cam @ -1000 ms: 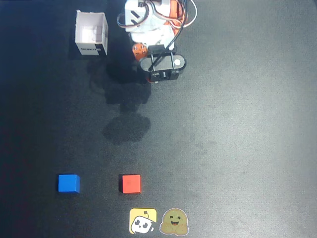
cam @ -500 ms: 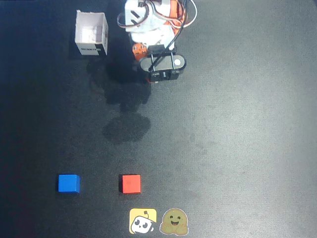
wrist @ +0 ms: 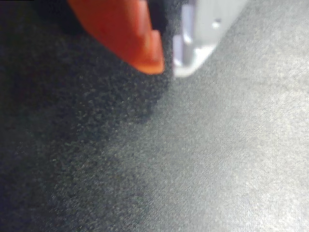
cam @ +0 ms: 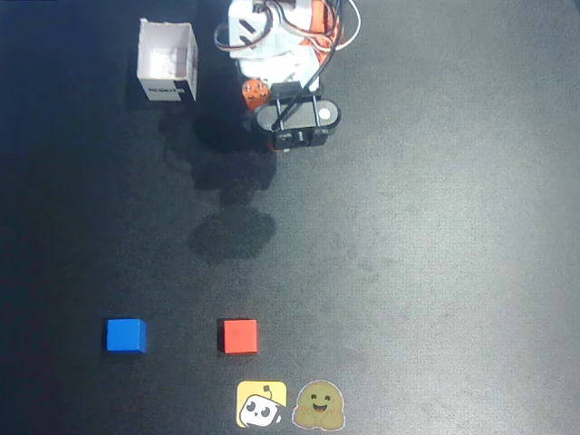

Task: Put the red cube on top of the blue cube.

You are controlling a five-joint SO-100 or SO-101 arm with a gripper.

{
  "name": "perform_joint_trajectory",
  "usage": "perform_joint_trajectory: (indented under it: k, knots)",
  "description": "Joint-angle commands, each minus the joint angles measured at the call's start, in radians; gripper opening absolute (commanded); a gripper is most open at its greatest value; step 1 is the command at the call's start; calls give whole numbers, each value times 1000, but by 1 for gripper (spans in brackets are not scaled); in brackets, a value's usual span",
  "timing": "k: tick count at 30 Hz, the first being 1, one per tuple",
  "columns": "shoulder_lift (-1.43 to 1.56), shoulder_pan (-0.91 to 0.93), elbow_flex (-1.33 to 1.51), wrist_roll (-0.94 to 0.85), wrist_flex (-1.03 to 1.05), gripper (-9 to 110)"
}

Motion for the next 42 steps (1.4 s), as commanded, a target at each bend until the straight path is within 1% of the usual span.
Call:
perform_joint_trajectory:
  k: [1,34,42]
  knots:
    - [11,-2,-5,-2,5,0]
    - [11,0,-5,8,5,0]
    - [11,-2,-5,55,-2,0]
